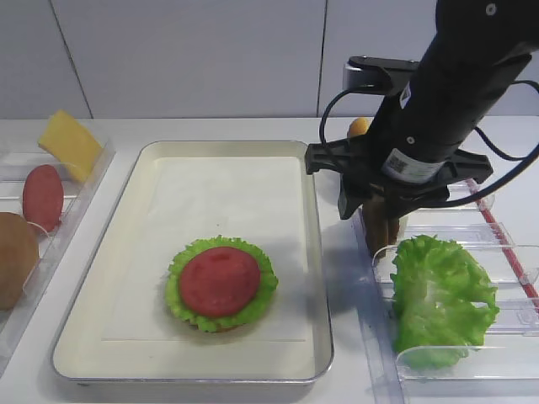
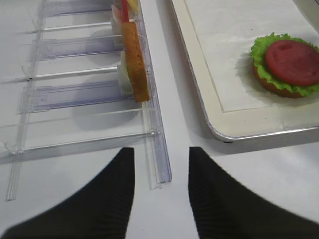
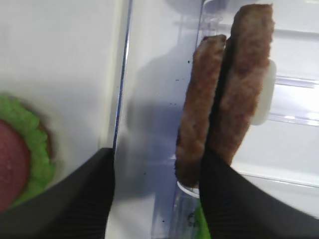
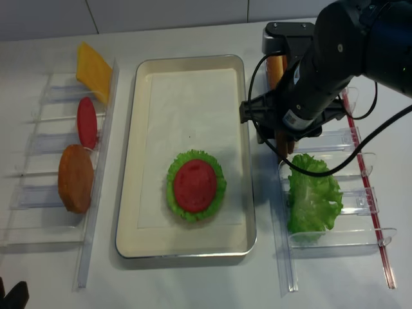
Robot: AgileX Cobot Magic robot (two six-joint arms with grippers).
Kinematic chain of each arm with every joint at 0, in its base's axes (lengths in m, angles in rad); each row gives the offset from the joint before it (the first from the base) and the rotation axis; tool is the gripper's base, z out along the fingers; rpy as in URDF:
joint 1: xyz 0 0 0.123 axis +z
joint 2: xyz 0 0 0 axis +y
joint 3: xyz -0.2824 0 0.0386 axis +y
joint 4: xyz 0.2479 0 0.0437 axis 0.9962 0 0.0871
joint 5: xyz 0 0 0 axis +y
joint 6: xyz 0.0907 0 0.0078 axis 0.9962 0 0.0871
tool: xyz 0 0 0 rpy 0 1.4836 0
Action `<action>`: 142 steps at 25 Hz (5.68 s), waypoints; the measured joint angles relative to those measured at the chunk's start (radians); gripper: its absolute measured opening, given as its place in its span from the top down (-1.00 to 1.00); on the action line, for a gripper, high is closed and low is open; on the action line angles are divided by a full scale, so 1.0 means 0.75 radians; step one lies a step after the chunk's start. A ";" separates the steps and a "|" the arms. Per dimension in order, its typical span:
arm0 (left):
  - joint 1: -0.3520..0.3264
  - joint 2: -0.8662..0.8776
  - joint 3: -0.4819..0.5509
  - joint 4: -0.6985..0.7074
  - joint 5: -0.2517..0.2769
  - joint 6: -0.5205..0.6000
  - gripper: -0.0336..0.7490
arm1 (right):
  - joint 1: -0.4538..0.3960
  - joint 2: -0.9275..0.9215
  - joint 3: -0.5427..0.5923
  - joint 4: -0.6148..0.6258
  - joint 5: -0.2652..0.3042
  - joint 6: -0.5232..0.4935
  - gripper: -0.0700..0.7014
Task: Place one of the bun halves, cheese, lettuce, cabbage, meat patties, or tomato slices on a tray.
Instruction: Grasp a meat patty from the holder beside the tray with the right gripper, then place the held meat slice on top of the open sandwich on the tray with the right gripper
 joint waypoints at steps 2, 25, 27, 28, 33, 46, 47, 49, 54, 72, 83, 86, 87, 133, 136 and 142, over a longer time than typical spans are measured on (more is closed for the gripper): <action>0.000 0.000 0.000 0.000 0.000 0.000 0.25 | 0.000 0.001 0.000 -0.021 -0.003 0.009 -0.21; 0.000 0.000 0.000 0.000 0.000 0.000 0.25 | 0.000 0.003 -0.076 -0.099 0.116 0.034 0.48; 0.000 0.000 0.000 0.000 0.000 0.000 0.25 | 0.000 -0.014 -0.092 -0.099 0.142 0.034 0.48; 0.000 0.000 0.000 0.000 0.000 0.000 0.25 | 0.000 -0.023 -0.097 -0.099 0.150 0.034 0.48; 0.000 0.000 0.000 0.000 0.000 0.000 0.25 | 0.000 -0.038 -0.135 -0.097 0.195 0.034 0.48; 0.000 0.000 0.000 0.000 0.000 0.000 0.25 | 0.000 -0.146 -0.212 0.040 0.268 -0.060 0.48; 0.000 0.000 0.000 0.000 0.000 0.000 0.25 | 0.000 -0.150 -0.214 0.082 0.271 -0.083 0.48; 0.000 0.000 0.000 0.000 0.000 0.000 0.25 | 0.000 -0.156 -0.214 0.175 0.276 -0.147 0.48; 0.000 0.000 0.000 0.000 0.000 0.000 0.25 | 0.000 -0.156 -0.214 0.420 0.293 -0.289 0.48; 0.000 0.000 0.000 0.000 0.000 0.000 0.25 | 0.000 0.170 -0.217 1.160 0.342 -0.862 0.48; 0.000 0.000 0.000 0.000 0.000 0.000 0.25 | 0.000 0.302 -0.217 1.200 0.340 -0.965 0.48; 0.000 0.000 0.000 0.000 0.000 0.000 0.25 | 0.000 0.310 -0.217 1.200 0.332 -0.974 0.48; 0.000 0.000 0.000 0.000 0.000 0.000 0.25 | 0.000 0.311 -0.218 1.200 0.332 -0.979 0.48; 0.000 0.000 0.000 0.000 0.000 0.000 0.25 | -0.005 0.334 -0.229 0.863 0.292 -0.843 -0.18; 0.000 0.000 0.000 0.000 0.000 0.000 0.25 | -0.005 0.334 -0.261 0.829 0.329 -0.811 -0.20; 0.000 0.000 0.000 0.000 0.000 0.000 0.25 | -0.005 0.321 -0.513 0.563 0.467 -0.594 -0.20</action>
